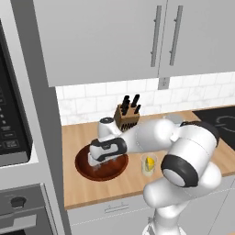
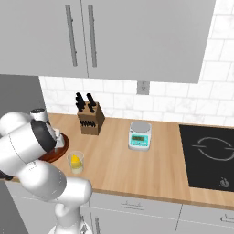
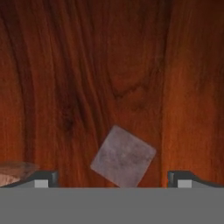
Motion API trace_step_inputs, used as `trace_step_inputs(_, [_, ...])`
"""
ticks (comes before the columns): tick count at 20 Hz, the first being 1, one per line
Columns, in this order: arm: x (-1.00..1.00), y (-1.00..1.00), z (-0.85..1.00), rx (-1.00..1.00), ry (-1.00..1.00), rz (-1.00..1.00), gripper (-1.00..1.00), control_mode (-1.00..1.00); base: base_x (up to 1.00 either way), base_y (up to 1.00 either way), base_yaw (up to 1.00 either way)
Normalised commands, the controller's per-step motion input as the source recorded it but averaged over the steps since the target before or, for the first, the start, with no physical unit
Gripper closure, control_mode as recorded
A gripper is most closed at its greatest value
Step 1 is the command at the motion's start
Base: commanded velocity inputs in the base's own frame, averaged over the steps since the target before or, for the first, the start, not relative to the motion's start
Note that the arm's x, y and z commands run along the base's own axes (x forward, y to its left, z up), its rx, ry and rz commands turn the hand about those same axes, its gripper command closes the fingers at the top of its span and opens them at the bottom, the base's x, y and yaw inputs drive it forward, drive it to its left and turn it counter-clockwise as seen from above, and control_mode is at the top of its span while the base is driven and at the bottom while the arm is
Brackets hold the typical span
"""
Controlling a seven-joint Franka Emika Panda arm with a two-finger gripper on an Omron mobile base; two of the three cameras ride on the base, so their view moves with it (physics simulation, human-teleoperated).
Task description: Grab a lemon wedge from the fridge and one ice cube from the ice bowl, and put them in the glass of lemonade.
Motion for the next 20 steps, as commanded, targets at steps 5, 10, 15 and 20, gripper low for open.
trace_step_inputs(5, [0.15, 0.0, 0.0, 0.0, 0.0, 0.0, -1.0, -1.0, 0.0, 0.0, 0.0])
trace_step_inputs(10, [0.0, 0.0, 0.0, 0.0, 0.0, 0.0, -1.0, -1.0, 0.0, 0.0, 0.0])
trace_step_inputs(15, [0.0, 0.04, -0.06, 0.0, 0.0, 0.0, -1.0, -1.0, 0.0, 0.0, 0.0])
trace_step_inputs(20, [0.0, 0.12, 0.0, 0.0, 0.0, 0.0, -1.0, -1.0, 0.0, 0.0, 0.0])
